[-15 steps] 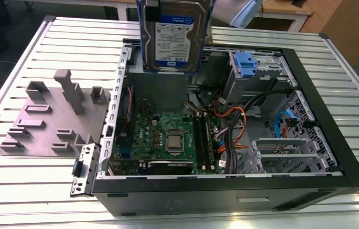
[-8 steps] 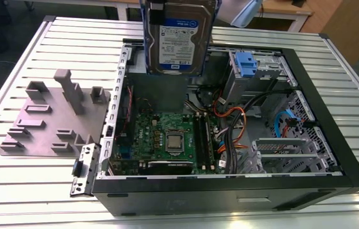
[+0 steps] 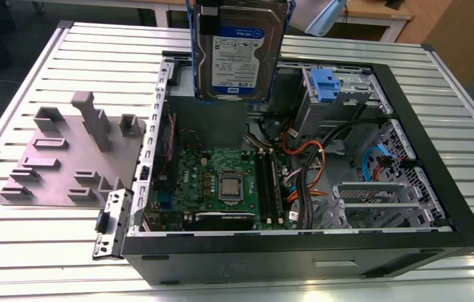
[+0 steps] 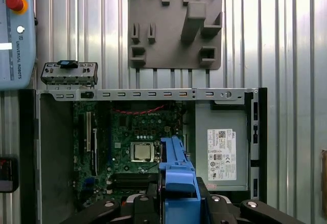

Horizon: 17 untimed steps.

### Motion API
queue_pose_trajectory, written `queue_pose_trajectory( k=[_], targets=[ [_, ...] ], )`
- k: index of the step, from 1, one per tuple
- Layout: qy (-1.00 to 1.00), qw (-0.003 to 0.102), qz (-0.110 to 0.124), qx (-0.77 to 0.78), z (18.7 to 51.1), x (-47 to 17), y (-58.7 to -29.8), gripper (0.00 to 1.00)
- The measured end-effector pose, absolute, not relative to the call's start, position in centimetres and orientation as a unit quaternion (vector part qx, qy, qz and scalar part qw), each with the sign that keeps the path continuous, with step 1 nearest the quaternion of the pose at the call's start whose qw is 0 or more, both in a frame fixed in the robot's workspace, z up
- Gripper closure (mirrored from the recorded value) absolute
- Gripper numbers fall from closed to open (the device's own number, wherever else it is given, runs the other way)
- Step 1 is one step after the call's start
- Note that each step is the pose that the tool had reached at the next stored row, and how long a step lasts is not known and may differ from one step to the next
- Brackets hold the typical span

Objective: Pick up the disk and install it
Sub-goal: 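Insert the disk into the insertion slot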

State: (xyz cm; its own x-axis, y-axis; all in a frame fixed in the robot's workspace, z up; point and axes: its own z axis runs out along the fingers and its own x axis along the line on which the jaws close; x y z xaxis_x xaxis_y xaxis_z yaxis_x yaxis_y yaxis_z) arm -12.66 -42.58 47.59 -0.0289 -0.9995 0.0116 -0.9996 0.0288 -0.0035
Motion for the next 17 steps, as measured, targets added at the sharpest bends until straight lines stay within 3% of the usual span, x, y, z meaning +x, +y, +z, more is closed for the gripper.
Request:
queue_pose_trajectory(
  k=[11,17],
  targets=[
    [-0.717,0.003,0.005,0.697,47.5,-12.6,-42.7,0.63],
    [-0.717,0.003,0.005,0.697,47.3,-12.6,-44.4,0.63]
  ],
)
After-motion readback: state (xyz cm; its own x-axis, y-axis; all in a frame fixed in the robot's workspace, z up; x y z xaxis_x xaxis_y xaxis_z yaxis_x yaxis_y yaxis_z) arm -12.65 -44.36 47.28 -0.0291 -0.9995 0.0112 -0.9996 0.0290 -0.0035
